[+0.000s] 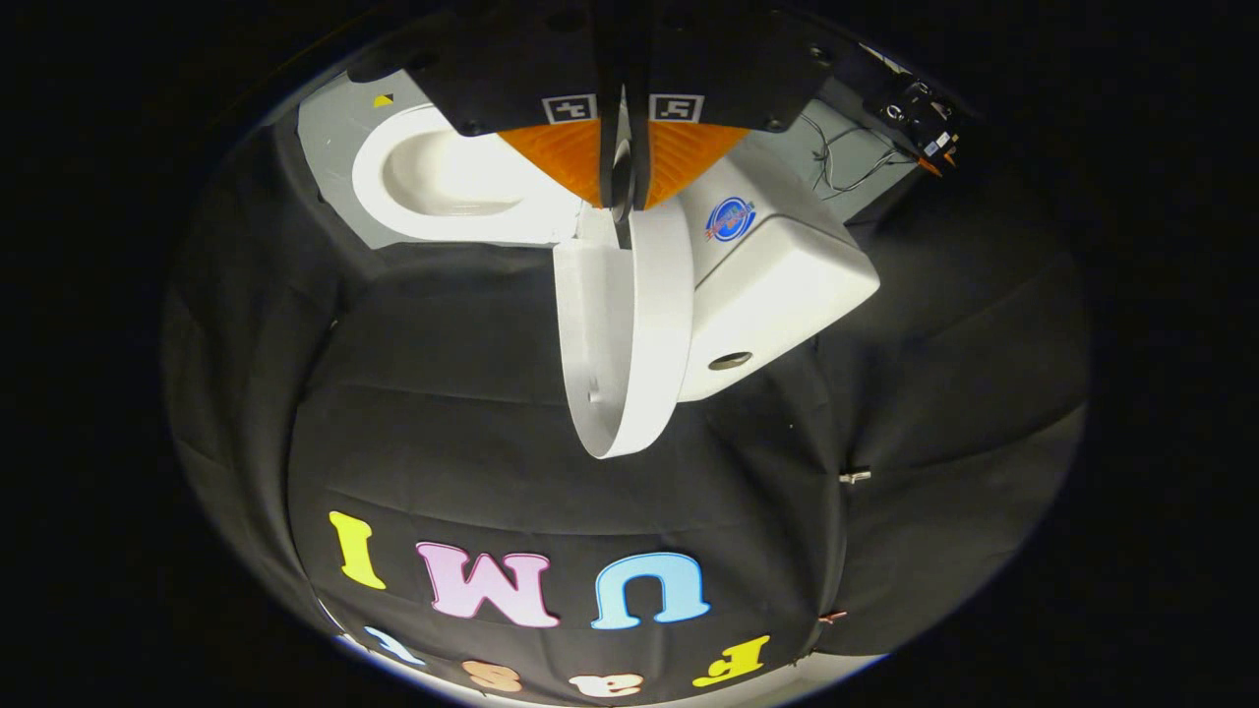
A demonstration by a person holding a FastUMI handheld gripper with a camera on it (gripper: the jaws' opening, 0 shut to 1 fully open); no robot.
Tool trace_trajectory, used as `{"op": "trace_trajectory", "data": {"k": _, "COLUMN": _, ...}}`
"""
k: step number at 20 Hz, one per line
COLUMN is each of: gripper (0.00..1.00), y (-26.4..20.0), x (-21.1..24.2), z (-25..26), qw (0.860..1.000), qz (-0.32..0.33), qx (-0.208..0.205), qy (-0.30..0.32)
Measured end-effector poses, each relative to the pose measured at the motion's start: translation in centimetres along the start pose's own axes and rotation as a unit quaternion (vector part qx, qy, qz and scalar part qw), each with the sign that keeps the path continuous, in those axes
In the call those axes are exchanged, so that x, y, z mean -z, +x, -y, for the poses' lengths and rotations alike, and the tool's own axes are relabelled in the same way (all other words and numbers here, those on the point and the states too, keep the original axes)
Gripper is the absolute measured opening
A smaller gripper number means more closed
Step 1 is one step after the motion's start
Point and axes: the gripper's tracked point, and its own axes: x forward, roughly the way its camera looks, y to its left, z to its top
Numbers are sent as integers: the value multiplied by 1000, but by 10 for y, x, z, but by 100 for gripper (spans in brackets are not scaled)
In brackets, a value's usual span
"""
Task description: Open the toilet lid.
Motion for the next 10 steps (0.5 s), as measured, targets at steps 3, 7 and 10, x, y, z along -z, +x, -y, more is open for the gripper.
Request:
{"op": "trace_trajectory", "data": {"k": 3, "gripper": 5, "y": 3, "x": 0, "z": -9, "qw": 1000, "qz": -1, "qx": -9, "qy": -3}}
{"op": "trace_trajectory", "data": {"k": 7, "gripper": 5, "y": 6, "x": 1, "z": -19, "qw": 1000, "qz": 1, "qx": -15, "qy": -14}}
{"op": "trace_trajectory", "data": {"k": 10, "gripper": 5, "y": 8, "x": 1, "z": -20, "qw": 1000, "qz": 2, "qx": -15, "qy": -19}}
